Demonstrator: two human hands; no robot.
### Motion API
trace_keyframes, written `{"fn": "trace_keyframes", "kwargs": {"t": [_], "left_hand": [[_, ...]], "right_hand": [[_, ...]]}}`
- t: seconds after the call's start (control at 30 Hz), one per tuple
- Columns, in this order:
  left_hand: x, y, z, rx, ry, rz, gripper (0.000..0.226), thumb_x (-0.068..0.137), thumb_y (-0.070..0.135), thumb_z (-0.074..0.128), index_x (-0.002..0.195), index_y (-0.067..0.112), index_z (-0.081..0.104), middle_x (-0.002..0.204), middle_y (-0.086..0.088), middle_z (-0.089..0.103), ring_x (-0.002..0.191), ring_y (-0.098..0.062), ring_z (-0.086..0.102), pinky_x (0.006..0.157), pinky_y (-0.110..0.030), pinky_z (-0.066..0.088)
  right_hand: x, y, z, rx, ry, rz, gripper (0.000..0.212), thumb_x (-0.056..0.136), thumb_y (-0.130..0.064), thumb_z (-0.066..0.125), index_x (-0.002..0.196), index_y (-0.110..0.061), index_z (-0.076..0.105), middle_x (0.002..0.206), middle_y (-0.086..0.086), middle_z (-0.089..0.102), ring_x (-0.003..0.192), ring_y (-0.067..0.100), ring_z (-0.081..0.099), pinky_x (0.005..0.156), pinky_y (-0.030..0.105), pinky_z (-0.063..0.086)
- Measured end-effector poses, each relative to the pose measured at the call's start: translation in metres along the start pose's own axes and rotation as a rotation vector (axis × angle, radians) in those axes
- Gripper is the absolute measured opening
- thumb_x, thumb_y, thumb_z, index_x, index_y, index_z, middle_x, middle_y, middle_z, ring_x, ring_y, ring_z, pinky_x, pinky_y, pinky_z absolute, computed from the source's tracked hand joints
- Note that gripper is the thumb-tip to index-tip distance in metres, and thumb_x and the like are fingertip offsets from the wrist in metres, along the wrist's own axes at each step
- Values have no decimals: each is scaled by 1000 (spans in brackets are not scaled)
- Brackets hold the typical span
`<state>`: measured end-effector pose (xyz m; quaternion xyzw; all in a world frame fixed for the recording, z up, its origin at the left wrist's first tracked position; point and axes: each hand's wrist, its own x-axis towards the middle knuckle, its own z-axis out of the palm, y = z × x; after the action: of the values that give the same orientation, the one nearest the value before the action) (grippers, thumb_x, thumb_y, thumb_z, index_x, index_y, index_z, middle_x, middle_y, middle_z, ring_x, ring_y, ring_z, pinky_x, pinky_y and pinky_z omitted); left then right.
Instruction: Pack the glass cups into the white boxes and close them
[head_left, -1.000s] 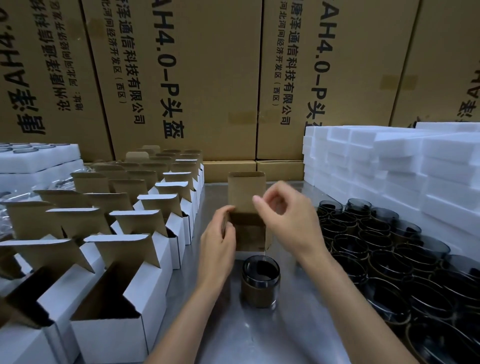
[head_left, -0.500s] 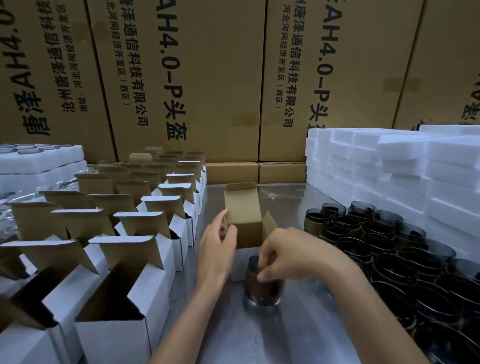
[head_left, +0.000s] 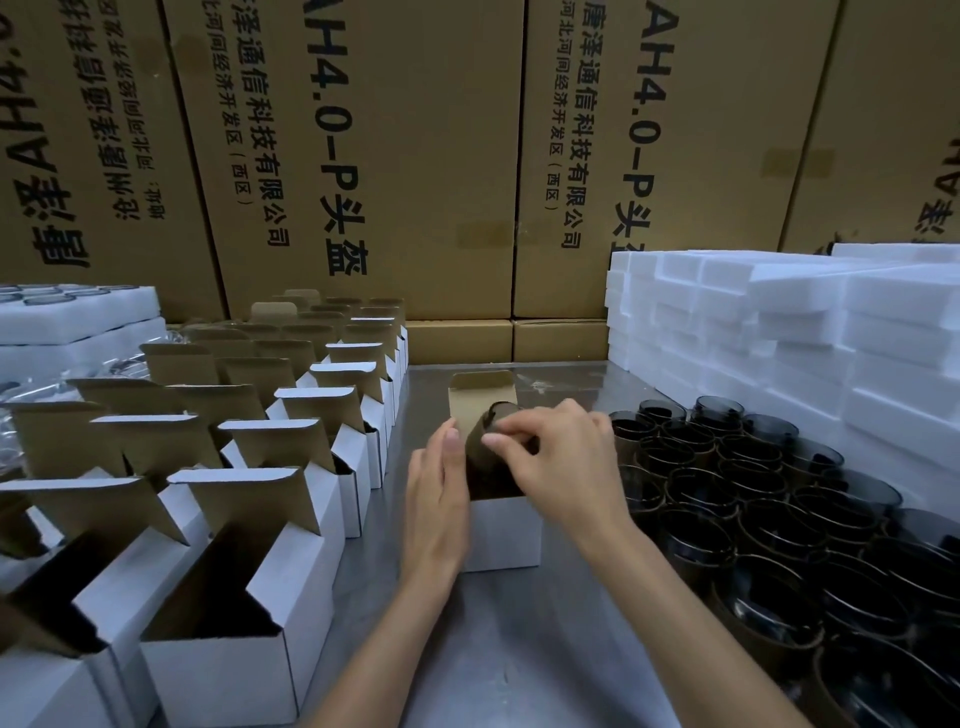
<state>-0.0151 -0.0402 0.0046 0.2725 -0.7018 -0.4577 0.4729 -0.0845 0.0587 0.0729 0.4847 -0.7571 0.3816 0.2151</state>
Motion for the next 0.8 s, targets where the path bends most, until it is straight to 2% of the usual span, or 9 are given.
{"fn": "trace_keyframes", "kwargs": {"t": [0.07, 0.13, 0.3, 0.47, 0.5, 0.57, 0.63, 0.73, 0.8], "left_hand": [[-1, 0, 1, 7, -7, 3, 71, 83, 71, 14, 136, 37, 46, 119, 11, 51, 100, 21, 42, 81, -10, 32], [0, -2, 1, -4, -19, -6, 69, 85, 72, 13, 133, 36, 48, 120, 8, 53, 104, 16, 43, 85, -14, 35], [-2, -1, 0, -23, -31, -5, 67, 84, 72, 15, 135, 41, 44, 116, 9, 50, 95, 32, 35, 76, -8, 30], [-2, 2, -1, -81, -41, -38, 78, 70, 88, 16, 132, 48, 43, 109, 16, 44, 99, 12, 49, 73, -7, 32], [-3, 2, -1, -79, -51, -42, 78, 70, 87, 18, 133, 48, 42, 109, 16, 43, 99, 13, 48, 73, -7, 31], [-2, 3, -2, -69, -79, -31, 78, 69, 87, 19, 134, 49, 40, 110, 18, 42, 97, 24, 43, 75, -5, 29], [-3, 4, -4, -92, -115, -24, 76, 66, 88, 20, 131, 53, 38, 113, 21, 41, 97, 31, 38, 82, -7, 28], [-2, 5, -6, -155, -142, -35, 83, 65, 89, 20, 135, 48, 39, 128, 18, 42, 122, 14, 35, 104, -23, 25], [-3, 9, -7, -222, -158, -49, 92, 65, 92, 23, 140, 41, 39, 141, 16, 41, 136, -1, 29, 116, -33, 21]], "right_hand": [[-3, -3, 5, -113, -19, -120, 19, 88, -43, 60, 91, -32, 74, 86, -13, 71, 90, 13, 48, 84, 29, 16], [-5, -5, 7, -169, -36, -186, 20, 88, -43, 58, 89, -31, 74, 84, -12, 70, 91, 14, 48, 93, 31, 13], [-6, -4, 8, -255, -104, -200, 24, 92, -43, 50, 89, -31, 71, 81, -12, 66, 97, 11, 46, 102, 35, 2], [-9, 0, 17, -287, -259, -187, 28, 94, -40, 44, 94, -34, 71, 82, -12, 66, 102, 11, 47, 103, 39, -6], [-8, 2, 18, -267, -266, -172, 30, 95, -42, 44, 93, -33, 72, 80, -12, 66, 101, 10, 47, 104, 38, -7], [-5, 8, 19, -176, -226, -116, 34, 96, -45, 43, 84, -29, 71, 77, -11, 67, 98, 9, 52, 105, 35, -2], [-2, 16, 20, 32, -95, 2, 33, 97, -41, 46, 80, -30, 72, 75, -12, 68, 94, 8, 57, 106, 35, 12], [-2, 29, 18, 419, 109, 206, 25, 97, -31, 51, 85, -27, 74, 78, -16, 70, 91, 8, 63, 89, 31, 43], [-3, 34, 19, 579, 112, 329, 24, 97, -28, 50, 90, -22, 72, 86, -13, 70, 93, 9, 64, 79, 23, 46]]}}
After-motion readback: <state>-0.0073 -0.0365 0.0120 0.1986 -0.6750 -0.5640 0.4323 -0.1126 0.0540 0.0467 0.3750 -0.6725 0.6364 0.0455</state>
